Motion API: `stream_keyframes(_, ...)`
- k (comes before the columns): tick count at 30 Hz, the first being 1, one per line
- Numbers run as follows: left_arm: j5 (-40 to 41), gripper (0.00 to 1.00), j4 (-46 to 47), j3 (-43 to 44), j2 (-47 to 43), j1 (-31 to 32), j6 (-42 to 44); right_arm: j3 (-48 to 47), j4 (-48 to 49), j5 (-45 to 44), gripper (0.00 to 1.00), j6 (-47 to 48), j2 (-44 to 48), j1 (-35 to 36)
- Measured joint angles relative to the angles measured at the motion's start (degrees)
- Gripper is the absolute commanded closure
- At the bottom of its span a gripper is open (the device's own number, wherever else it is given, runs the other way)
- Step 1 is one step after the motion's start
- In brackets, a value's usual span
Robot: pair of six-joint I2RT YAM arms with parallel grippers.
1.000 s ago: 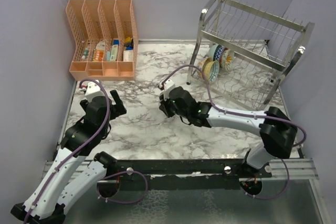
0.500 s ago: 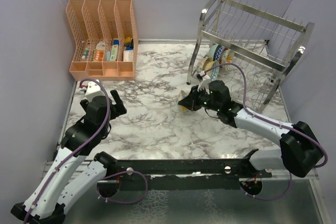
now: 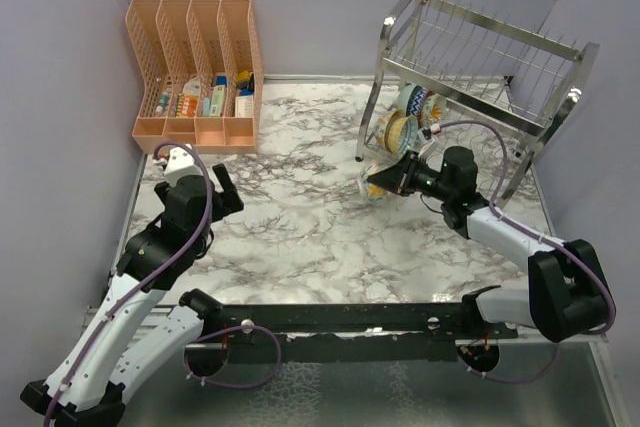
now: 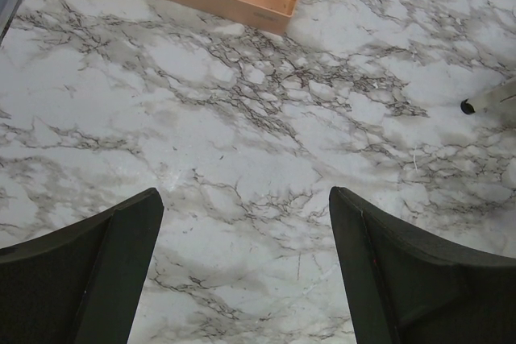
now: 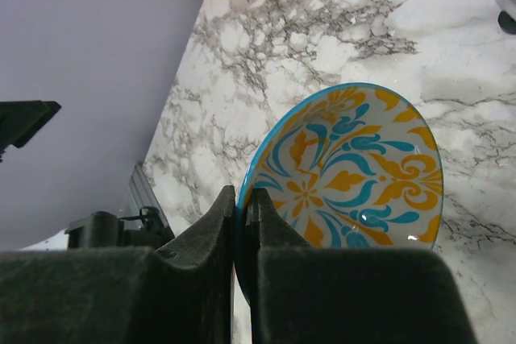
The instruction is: Load the bowls into the dish rack
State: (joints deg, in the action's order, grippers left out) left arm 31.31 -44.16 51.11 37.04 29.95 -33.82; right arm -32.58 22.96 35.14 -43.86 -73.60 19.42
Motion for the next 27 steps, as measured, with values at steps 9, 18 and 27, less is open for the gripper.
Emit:
stream_keyframes(9, -0.48, 0.13, 0.94, 0.22, 1.73, 0.0, 0.15, 0.0, 4.35, 6.21, 0.99, -5.09, 0.0, -9.94)
stream_keyframes(18, -1.11, 0.13, 1.25, 0.96, 2.16, 0.0, 0.15, 0.0, 15.41, 13.29, 0.99, -14.8, -5.01, -19.1)
stream_keyframes(27, -1.27, 0.13, 1.25, 0.96, 2.47, 0.0, 0.15, 0.04, 27.21, 16.65, 0.99, -21.24, -6.51, -23.23)
